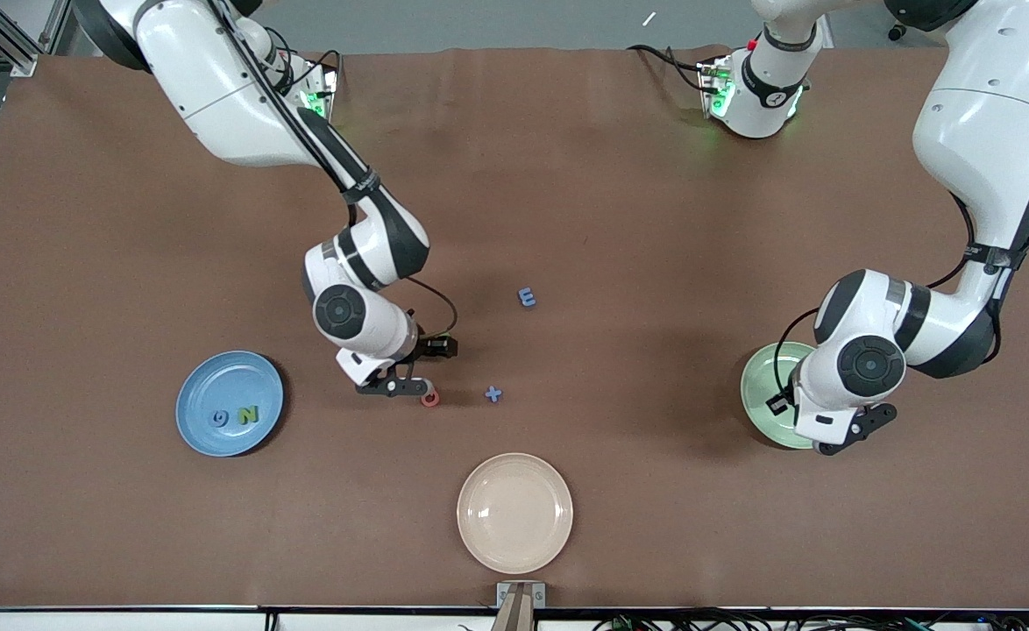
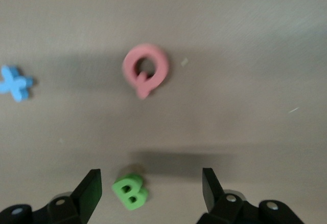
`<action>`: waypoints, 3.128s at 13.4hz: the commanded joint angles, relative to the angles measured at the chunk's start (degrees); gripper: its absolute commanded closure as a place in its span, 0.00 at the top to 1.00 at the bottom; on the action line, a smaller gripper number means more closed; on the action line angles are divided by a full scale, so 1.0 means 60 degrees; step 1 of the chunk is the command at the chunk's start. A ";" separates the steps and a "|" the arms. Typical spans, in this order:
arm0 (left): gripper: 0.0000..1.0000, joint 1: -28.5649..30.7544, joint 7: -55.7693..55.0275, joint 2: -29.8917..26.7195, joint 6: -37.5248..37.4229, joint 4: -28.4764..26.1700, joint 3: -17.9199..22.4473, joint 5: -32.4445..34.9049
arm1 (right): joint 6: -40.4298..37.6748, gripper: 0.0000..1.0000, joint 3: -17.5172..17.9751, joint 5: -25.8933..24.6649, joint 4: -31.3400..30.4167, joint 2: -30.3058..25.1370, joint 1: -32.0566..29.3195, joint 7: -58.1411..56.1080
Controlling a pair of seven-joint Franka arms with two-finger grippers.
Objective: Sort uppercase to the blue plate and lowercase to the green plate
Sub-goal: 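Place the N on the blue plate while the left gripper places the u, then grasp the B with the right gripper while the left gripper grasps the m, then place the B on the blue plate while the left gripper places the m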
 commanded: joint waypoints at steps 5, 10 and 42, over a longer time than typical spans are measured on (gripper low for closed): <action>1.00 -0.0206 -0.2417 -0.0248 -0.0650 -0.0136 -0.2099 -0.0032 | 0.0225 0.82 -0.0060 -0.1158 -0.0777 -0.0542 0.0496 0.0591; 0.68 -0.2415 -0.4735 0.0146 -0.0271 -0.0136 -0.2454 -0.0018 | 0.0737 0.71 -0.0045 -0.2539 -0.0762 -0.0455 0.0788 0.1588; 0.01 -0.4033 -0.6000 0.0822 0.1435 0.0301 -0.1297 0.0406 | -0.0772 0.13 -0.0074 -0.2656 -0.0147 -0.0997 -0.4497 -0.6332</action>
